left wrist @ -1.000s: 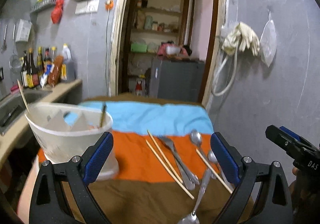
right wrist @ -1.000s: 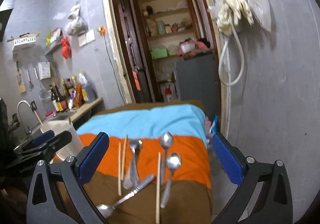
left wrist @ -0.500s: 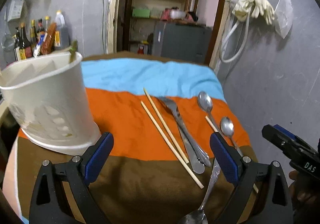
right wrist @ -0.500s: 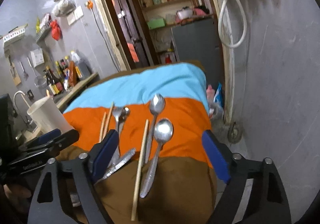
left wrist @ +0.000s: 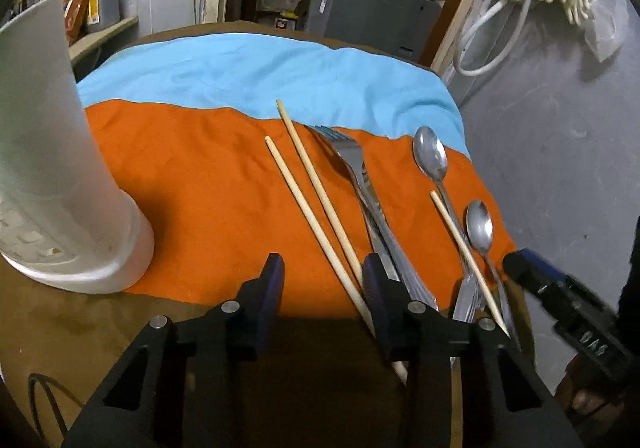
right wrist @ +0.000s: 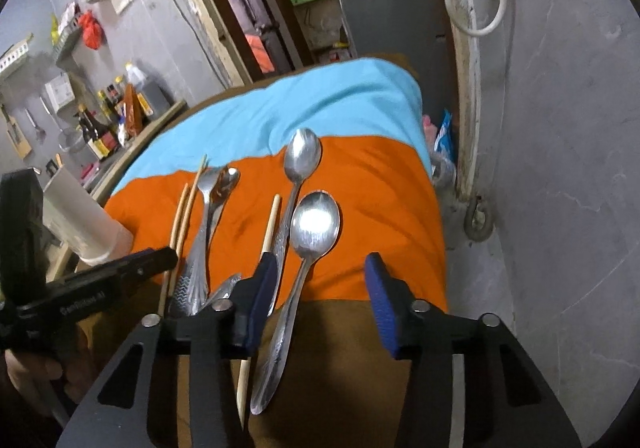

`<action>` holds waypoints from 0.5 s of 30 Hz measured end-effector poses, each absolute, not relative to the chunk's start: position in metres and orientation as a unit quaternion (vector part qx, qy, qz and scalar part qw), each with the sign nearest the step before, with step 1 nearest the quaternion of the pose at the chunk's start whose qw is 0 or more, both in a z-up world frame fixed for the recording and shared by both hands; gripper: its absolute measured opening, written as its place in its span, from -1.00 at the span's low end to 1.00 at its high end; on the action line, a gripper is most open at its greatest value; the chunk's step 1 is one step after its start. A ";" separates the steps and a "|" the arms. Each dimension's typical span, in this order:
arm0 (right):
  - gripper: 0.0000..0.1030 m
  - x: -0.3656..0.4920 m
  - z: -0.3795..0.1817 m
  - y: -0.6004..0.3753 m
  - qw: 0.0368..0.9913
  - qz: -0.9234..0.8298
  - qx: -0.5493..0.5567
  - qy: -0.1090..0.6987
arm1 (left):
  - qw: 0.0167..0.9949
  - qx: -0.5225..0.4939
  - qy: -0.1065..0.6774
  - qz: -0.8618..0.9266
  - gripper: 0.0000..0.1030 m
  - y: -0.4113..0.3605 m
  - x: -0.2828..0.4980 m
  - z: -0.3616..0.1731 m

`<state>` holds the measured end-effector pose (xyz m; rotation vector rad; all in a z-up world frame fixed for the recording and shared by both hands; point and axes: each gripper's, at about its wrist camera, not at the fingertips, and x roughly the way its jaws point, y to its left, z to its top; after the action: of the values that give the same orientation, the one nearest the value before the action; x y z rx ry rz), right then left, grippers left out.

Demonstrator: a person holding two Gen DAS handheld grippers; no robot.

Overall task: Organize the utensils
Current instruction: 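Grasp another chopstick with the left gripper while the right gripper grasps a metal spoon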

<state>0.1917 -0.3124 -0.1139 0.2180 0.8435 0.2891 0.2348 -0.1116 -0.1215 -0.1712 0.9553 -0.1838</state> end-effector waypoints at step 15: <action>-0.19 0.219 -0.119 -0.300 0.888 0.145 0.082 0.428 | 0.864 -0.164 0.471 -0.073 -0.64 -0.088 0.261 -0.122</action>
<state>0.2189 -0.3005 -0.1189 0.1697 0.8893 0.3005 0.2608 -0.0885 -0.1216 -0.3436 0.9867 -0.1534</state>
